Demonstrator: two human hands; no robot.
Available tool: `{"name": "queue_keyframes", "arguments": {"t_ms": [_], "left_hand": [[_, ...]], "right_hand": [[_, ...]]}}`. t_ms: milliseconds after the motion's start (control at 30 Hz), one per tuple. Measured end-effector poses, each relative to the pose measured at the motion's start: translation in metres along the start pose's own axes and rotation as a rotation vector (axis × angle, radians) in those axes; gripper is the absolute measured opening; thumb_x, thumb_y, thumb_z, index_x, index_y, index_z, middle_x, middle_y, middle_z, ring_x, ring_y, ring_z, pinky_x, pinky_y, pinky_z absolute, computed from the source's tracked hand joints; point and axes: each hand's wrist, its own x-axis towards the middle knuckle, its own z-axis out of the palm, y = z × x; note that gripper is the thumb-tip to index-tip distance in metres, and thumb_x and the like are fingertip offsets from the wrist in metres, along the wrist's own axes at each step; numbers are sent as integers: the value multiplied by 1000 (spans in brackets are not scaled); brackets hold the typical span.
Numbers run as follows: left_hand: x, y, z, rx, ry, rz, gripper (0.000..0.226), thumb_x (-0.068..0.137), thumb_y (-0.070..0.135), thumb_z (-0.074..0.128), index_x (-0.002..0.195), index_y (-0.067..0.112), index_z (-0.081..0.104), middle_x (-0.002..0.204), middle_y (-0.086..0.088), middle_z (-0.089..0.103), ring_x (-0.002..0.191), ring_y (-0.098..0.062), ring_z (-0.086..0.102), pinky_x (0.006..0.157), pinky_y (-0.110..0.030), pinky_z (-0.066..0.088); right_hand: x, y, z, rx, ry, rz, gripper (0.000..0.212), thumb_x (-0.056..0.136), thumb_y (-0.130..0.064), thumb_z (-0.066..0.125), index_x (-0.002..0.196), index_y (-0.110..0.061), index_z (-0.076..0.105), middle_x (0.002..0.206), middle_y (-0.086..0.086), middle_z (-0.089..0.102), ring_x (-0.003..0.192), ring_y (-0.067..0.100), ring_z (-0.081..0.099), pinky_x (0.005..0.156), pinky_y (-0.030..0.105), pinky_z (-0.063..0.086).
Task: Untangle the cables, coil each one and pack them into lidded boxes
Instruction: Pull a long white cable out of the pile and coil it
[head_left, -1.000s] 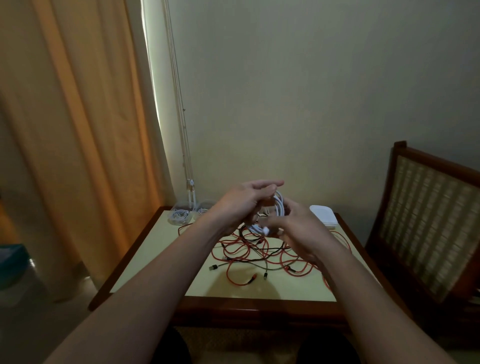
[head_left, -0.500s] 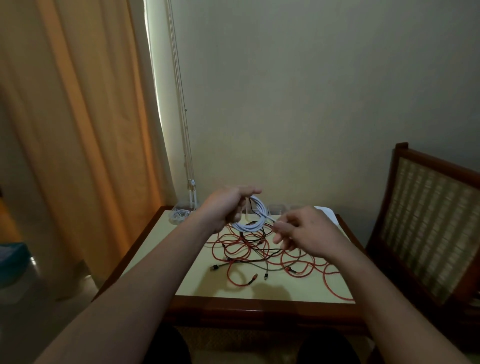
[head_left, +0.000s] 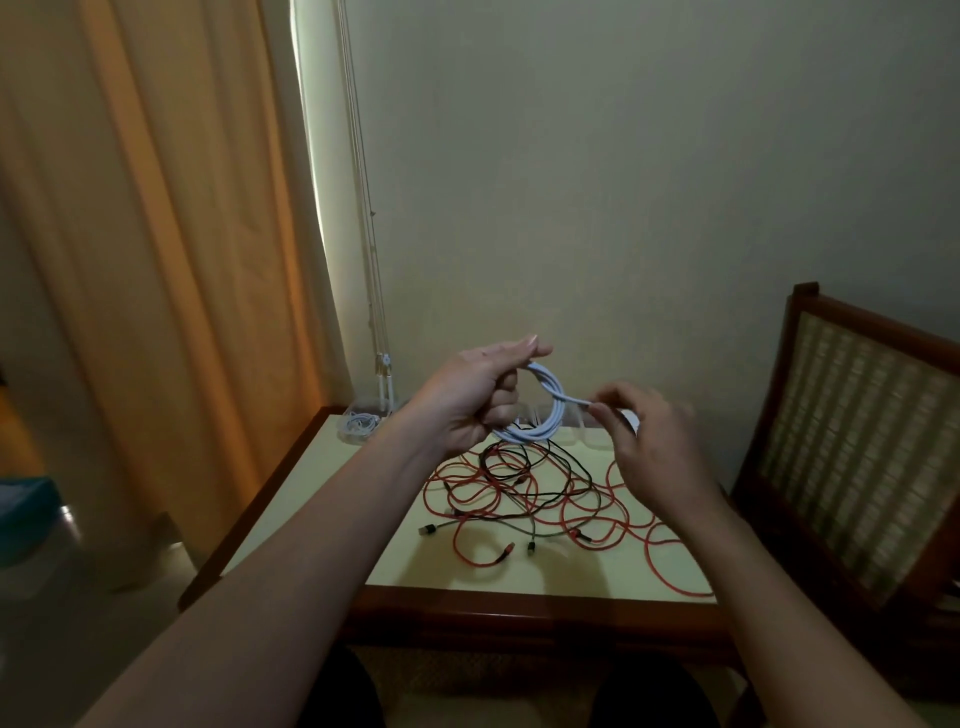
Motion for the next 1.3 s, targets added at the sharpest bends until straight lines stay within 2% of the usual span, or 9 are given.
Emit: {"name": "queue_keyframes", "arguments": {"t_ms": [100,233,367,467,633,833,967,1167,1300], "left_hand": [[0,-1,3,-85,7,15,16,100,21,57,103,8,67,53,7,22,36,-2,17,34,-15,12],[1,-6,6,-145,34,35,15,100,20,57,102,9,66,54,7,21,35,-1,17,31,-14,14],[4,-12,5,-121,83,75,14,99,20,59,101,8,67,53,7,21,35,-2,17,31,-15,16],[7,-16,1,-60,111,106,15,97,22,62,101,9,70,52,7,25,36,-4,20,32,-15,20],[3,-20,1,136,137,173,20,96,32,64,102,15,74,51,6,29,40,-9,27,40,-21,23],[-4,-27,7,429,180,319,23,98,41,61,103,25,76,48,13,45,49,-14,43,51,-25,36],[-2,-24,6,434,180,361,23,97,40,62,103,24,77,55,7,42,55,-13,36,50,-24,30],[1,-26,-4,399,146,356,22,98,38,61,99,26,79,62,0,41,65,-21,36,61,-31,32],[-3,-26,-2,562,111,369,25,99,37,58,108,21,76,94,16,37,47,1,42,52,-17,34]], "right_hand": [[-3,-3,9,68,120,19,8,92,-22,71,96,-20,77,98,-6,72,93,14,63,81,34,50],[-10,-14,19,381,84,257,10,93,-17,71,96,-23,79,83,-10,77,79,1,71,74,21,55],[-11,-28,25,969,-42,568,15,95,-5,65,107,0,74,93,12,78,83,19,73,85,32,60],[-10,-36,24,1208,-80,680,21,98,-1,53,104,6,71,100,20,76,96,28,74,88,37,58],[-10,-39,25,1076,-71,652,13,89,-10,72,99,-1,74,101,18,76,96,25,73,91,37,58],[-8,-29,29,978,-66,714,19,89,-13,72,108,-8,76,80,-10,74,71,6,54,78,35,39],[-7,-28,26,1123,-149,712,14,95,-13,64,105,-13,74,90,-7,73,66,6,41,66,30,30],[-5,-30,22,1361,-293,712,26,100,-14,51,117,-8,71,79,-5,64,59,6,44,59,26,28],[-5,-29,26,1136,-275,762,32,98,-35,62,114,-9,74,73,-5,57,56,6,32,54,25,25]]}}
